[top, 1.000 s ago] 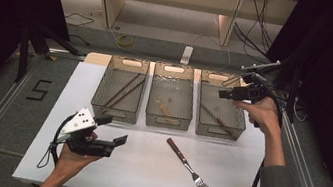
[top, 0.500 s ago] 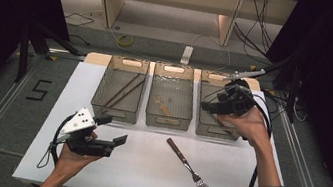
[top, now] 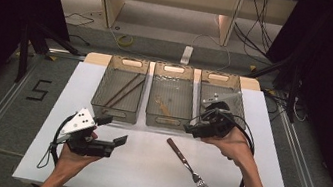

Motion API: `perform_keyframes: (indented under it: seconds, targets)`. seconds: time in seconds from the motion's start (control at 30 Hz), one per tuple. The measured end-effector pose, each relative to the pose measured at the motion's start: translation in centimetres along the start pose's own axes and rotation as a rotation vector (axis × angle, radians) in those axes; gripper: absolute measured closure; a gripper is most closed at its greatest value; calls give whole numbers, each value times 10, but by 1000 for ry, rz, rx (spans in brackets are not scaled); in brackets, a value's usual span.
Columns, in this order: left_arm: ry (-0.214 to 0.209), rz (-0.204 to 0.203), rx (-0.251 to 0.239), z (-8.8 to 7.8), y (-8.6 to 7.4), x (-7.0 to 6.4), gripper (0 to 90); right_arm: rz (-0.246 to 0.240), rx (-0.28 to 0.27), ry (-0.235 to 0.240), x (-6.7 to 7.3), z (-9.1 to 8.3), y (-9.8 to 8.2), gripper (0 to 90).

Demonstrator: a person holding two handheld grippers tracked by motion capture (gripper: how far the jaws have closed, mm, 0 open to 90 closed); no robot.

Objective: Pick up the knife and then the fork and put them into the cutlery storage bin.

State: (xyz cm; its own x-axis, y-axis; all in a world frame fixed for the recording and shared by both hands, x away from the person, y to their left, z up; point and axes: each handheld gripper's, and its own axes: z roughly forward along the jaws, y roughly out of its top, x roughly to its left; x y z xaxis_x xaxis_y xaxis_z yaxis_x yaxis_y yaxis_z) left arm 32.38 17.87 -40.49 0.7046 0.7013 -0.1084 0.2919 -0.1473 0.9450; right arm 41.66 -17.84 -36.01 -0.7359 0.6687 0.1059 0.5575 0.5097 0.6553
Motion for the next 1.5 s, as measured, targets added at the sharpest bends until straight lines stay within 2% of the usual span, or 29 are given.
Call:
perform_keyframes:
  seconds: [0.1,0.33,0.5,0.57,0.63,0.8,0.87,1.07,1.2,1.5]
  targets:
    - [1,-3,0,0,0,0,156,-26,33,-11,6,7,-1,246]
    - [1,-2,0,0,0,0,156,-51,92,3,13,21,-7,264]
    - [1,-2,-2,-1,0,0,156,-63,169,-7,18,36,-15,284]
    - [1,-3,-2,-1,0,0,156,-86,212,-1,20,42,-19,301]
    - [0,-3,-6,-1,0,0,156,-97,258,-16,22,49,-23,322]
    - [1,-2,-6,-1,0,0,156,-104,309,-14,23,60,-29,380]
    - [2,-1,-5,-1,0,0,156,-125,349,-24,24,64,-32,393]
    - [2,0,-5,-1,0,0,156,-141,389,-15,24,71,-37,444]
    - [1,1,-3,-1,0,0,156,-121,409,-16,24,76,-40,482]
    - [3,3,-3,-1,0,0,156,-131,452,-11,23,85,-45,584]
